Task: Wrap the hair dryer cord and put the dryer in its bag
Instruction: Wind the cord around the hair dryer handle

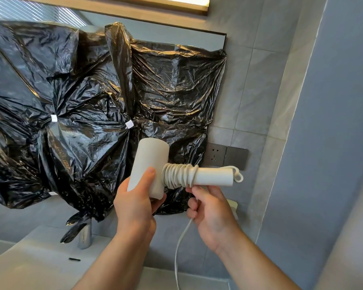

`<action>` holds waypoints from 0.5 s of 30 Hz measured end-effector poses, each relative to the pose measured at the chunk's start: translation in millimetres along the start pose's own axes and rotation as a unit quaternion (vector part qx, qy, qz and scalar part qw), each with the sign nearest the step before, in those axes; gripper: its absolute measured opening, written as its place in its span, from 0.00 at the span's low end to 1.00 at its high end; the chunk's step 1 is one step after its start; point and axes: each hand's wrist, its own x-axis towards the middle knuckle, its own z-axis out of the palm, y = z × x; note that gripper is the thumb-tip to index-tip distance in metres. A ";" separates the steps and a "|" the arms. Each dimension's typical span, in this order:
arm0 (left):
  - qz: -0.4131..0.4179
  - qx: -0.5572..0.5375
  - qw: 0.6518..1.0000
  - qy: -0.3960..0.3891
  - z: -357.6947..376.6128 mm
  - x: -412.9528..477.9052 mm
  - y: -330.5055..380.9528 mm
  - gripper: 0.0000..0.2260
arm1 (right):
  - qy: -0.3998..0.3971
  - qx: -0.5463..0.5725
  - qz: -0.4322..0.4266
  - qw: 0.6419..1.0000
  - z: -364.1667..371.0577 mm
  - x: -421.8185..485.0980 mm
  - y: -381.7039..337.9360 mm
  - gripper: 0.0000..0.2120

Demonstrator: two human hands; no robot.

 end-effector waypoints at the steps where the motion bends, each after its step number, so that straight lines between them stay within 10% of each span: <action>1: -0.001 0.001 1.000 0.000 0.7 -0.1 -1.2 0.07 | 0.005 -0.008 -0.010 1.000 0.7 0.5 1.7 0.12; 7: -0.016 0.003 1.000 0.024 -2.4 5.6 -12.2 0.07 | 0.047 -0.163 -0.004 0.985 -1.8 4.2 6.5 0.08; 15: 0.220 0.221 0.950 0.016 -11.8 4.0 -15.4 0.13 | -0.010 -0.289 0.176 0.941 -3.2 10.3 -12.1 0.03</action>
